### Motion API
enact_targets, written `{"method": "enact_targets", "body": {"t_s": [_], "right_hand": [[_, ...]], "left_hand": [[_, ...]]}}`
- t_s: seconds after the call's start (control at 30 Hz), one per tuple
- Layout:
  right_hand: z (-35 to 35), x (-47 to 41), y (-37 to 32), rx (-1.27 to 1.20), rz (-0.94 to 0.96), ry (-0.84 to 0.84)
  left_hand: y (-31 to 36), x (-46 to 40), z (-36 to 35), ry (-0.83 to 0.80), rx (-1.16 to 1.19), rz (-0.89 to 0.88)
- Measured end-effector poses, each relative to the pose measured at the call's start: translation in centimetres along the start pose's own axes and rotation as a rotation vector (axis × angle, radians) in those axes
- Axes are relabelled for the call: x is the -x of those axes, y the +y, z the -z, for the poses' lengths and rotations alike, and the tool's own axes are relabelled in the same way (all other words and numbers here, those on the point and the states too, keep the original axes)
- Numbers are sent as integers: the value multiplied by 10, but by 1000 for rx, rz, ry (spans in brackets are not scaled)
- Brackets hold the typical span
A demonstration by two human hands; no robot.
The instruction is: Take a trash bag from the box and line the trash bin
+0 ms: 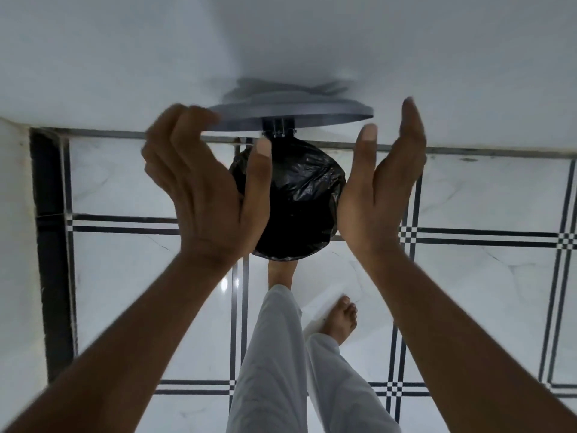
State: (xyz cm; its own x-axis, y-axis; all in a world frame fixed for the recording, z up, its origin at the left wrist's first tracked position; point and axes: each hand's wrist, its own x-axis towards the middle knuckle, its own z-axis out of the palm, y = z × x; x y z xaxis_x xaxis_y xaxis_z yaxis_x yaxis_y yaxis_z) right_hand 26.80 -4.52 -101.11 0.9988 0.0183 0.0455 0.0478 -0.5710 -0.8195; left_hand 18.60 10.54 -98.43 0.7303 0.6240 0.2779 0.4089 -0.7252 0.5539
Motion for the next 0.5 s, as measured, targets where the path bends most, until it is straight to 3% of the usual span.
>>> {"method": "enact_targets", "body": {"t_s": [0.1, 0.2, 0.4, 0.43, 0.5], "right_hand": [[-7, -25, -13, -44, 54, -6], [-14, -28, -7, -39, 52, -44], [6, 26, 44, 106, 53, -159], [10, 39, 56, 142, 11, -252], [19, 62, 76, 205, -258, -581]], "left_hand": [[-8, -25, -4, -74, -36, -112], [-27, -28, -11, -208, 75, -151], [-39, 33, -6, -297, 51, -45], [-42, 47, -6, -386, 25, -4], [-50, 70, -10, -777, -47, 232]]}}
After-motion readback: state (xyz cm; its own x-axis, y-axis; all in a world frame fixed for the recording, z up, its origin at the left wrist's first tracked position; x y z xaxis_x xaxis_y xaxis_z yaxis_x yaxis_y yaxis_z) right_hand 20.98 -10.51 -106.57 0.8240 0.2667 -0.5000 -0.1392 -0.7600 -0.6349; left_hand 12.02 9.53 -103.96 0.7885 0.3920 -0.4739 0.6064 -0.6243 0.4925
